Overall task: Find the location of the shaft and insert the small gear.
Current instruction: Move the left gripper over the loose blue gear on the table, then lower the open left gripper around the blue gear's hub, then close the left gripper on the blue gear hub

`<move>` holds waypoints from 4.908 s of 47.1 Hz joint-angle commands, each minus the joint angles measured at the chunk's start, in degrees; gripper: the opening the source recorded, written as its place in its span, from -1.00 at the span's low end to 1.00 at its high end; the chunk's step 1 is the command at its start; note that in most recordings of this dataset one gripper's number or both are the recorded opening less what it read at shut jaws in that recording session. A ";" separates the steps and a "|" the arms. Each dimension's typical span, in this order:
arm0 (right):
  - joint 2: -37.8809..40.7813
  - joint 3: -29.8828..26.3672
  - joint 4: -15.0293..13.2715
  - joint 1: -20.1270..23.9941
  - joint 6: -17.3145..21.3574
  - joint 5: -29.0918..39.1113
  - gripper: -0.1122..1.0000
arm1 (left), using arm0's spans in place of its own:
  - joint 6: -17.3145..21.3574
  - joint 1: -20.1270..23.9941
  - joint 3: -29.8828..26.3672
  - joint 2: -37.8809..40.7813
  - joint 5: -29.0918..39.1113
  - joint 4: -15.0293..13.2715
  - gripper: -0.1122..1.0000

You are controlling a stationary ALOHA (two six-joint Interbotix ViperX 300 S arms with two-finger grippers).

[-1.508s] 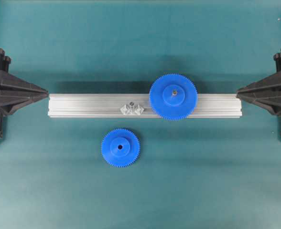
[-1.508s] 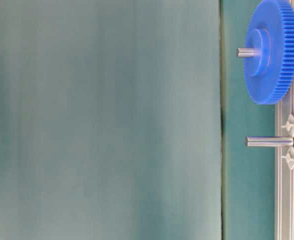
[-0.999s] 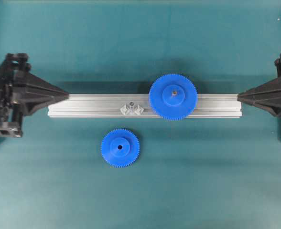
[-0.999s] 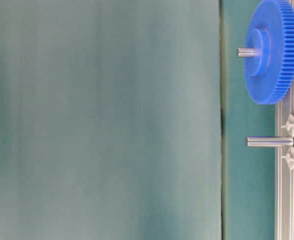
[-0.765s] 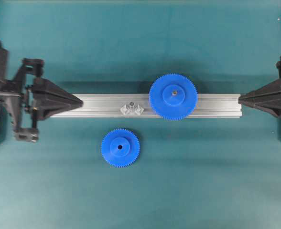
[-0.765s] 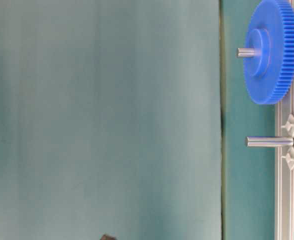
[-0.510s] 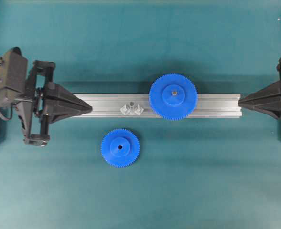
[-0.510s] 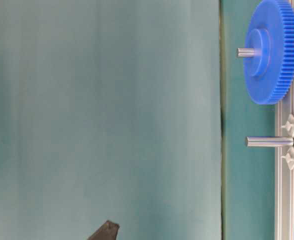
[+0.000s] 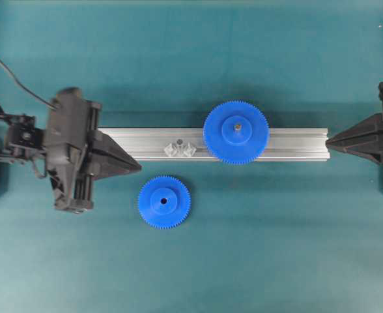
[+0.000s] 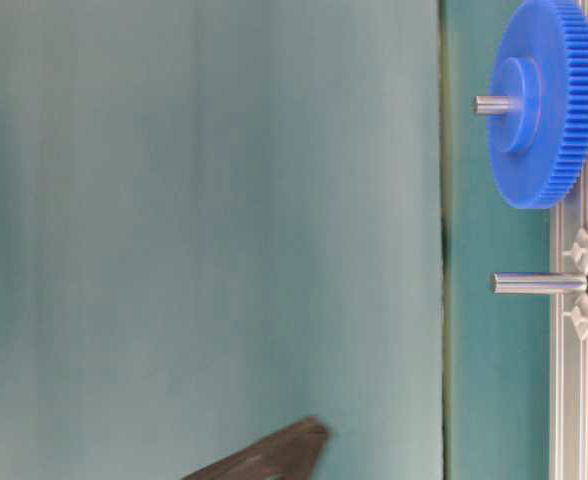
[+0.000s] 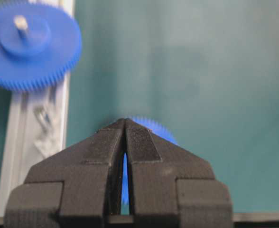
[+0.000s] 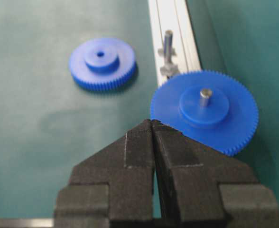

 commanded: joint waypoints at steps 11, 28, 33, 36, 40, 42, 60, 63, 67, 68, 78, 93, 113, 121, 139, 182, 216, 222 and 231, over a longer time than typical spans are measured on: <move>0.53 -0.35 0.09 -0.97 0.44 0.53 -0.75 | 0.18 -0.79 -5.36 5.98 6.24 0.18 -0.79; 0.70 0.35 0.09 -1.41 0.44 0.53 -0.75 | 0.26 -0.88 -10.02 12.48 13.27 0.18 -0.79; 0.70 0.62 0.09 -1.49 0.44 0.53 -0.75 | 0.18 -1.05 -11.51 14.50 14.50 0.18 -0.79; 0.70 0.88 0.09 -1.58 0.44 0.53 -0.75 | 0.18 -1.23 -12.57 15.91 15.73 0.18 -0.79; 0.70 0.97 0.18 -1.76 0.44 0.53 -0.75 | 0.18 -1.58 -13.89 17.58 17.49 0.18 -0.79; 0.70 1.05 0.09 -1.93 0.44 0.53 -0.75 | 0.18 -1.76 -14.68 18.37 18.37 0.18 -0.79; 0.70 1.58 0.09 -2.99 0.44 0.26 -0.75 | 0.35 -2.81 -21.36 26.10 23.73 0.18 -0.79; 0.70 1.85 0.09 -3.08 0.44 0.26 -0.75 | 0.35 -2.90 -21.88 26.98 24.70 0.18 -0.79; 0.70 1.85 0.09 -3.16 0.44 0.18 -0.75 | 0.35 -3.08 -22.68 27.77 25.58 0.18 -0.79; 0.70 1.93 0.09 -3.16 0.44 0.18 -0.75 | 0.35 -2.99 -22.85 28.04 25.93 0.18 -0.79; 0.53 2.29 0.09 -3.60 0.44 0.09 -0.75 | 0.35 -3.08 -24.87 29.79 28.74 0.18 -0.79; 0.35 2.55 0.09 -3.69 0.44 0.00 -0.75 | 0.35 -3.08 -27.07 31.38 30.85 0.18 -0.79; 0.26 2.90 0.09 -3.78 0.44 -0.18 -0.75 | 0.26 -3.16 -27.51 31.90 31.03 0.18 -0.79; 0.26 2.99 0.09 -3.69 0.44 -0.18 -0.75 | -0.09 -3.16 -27.60 32.34 31.11 0.18 -0.77; -1.05 3.16 0.09 -3.78 0.44 0.35 -0.75 | -1.76 -3.16 -27.60 32.78 31.03 0.18 0.57; -1.14 3.87 0.09 -3.78 0.53 0.35 -0.75 | -1.32 -2.90 -28.30 35.86 31.38 0.18 0.86; -1.23 4.04 0.09 -3.69 0.53 0.09 -0.75 | -1.41 -2.20 -27.42 37.00 30.06 0.18 0.86; -1.14 4.04 0.09 -3.69 0.62 0.09 -0.75 | -1.49 -2.29 -27.60 37.09 30.06 0.18 0.86; -1.14 4.04 0.09 -3.69 0.62 0.09 -0.75 | -1.58 -2.20 -28.13 37.18 30.06 0.18 0.86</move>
